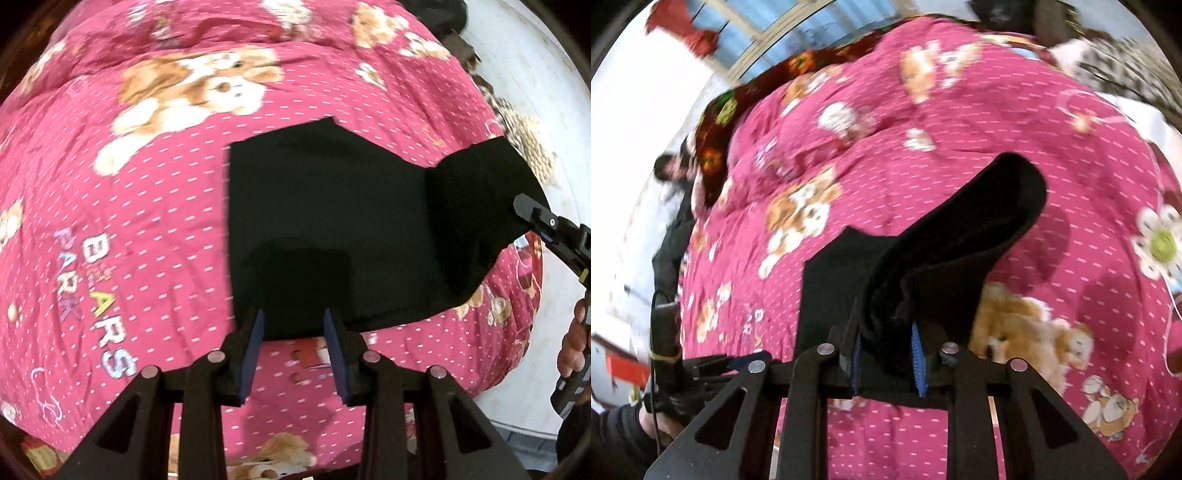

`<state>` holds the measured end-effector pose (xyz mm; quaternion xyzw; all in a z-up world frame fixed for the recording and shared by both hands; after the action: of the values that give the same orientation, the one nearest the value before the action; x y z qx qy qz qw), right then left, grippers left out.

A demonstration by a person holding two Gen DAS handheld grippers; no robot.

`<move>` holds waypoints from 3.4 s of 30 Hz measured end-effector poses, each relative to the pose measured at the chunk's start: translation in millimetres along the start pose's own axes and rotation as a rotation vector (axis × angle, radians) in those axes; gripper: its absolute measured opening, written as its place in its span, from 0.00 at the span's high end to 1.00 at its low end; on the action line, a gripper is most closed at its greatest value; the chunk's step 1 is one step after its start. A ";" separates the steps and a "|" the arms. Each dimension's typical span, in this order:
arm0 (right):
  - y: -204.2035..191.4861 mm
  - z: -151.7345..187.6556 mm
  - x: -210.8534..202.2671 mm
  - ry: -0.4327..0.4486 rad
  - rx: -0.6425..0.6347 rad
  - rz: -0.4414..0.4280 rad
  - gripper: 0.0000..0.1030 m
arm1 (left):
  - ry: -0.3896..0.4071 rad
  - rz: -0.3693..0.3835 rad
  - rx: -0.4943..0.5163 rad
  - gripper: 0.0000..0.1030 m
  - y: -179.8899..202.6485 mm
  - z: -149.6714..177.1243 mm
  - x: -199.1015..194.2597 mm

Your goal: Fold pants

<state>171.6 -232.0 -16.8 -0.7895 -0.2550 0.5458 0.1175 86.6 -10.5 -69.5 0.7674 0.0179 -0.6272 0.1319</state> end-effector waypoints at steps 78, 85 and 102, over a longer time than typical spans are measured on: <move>11.8 -45.6 169.0 -0.236 0.009 0.122 0.85 | 0.023 0.048 0.040 0.69 -34.9 -98.9 52.7; 10.8 -55.9 142.2 -0.131 0.022 0.115 0.85 | 0.066 0.104 0.103 0.69 -4.2 -124.0 50.6; -2.5 38.0 117.5 -0.266 -0.047 0.157 0.83 | 0.025 0.049 0.160 0.72 -13.9 -52.7 38.4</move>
<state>168.1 -171.0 -124.2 -0.7303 -0.2184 0.6469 0.0211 142.5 9.5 -99.7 0.7836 -0.0493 -0.6135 0.0851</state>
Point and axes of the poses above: each gripper's, at about its wrist camera, not at the fingertips, and x roughly the way its jaws point, y to its right, z to its underside, the point moved 3 cm from there along x, roughly the way its jaws point, and after that the axes turned 3 degrees about -z, right-handed, at the moved point
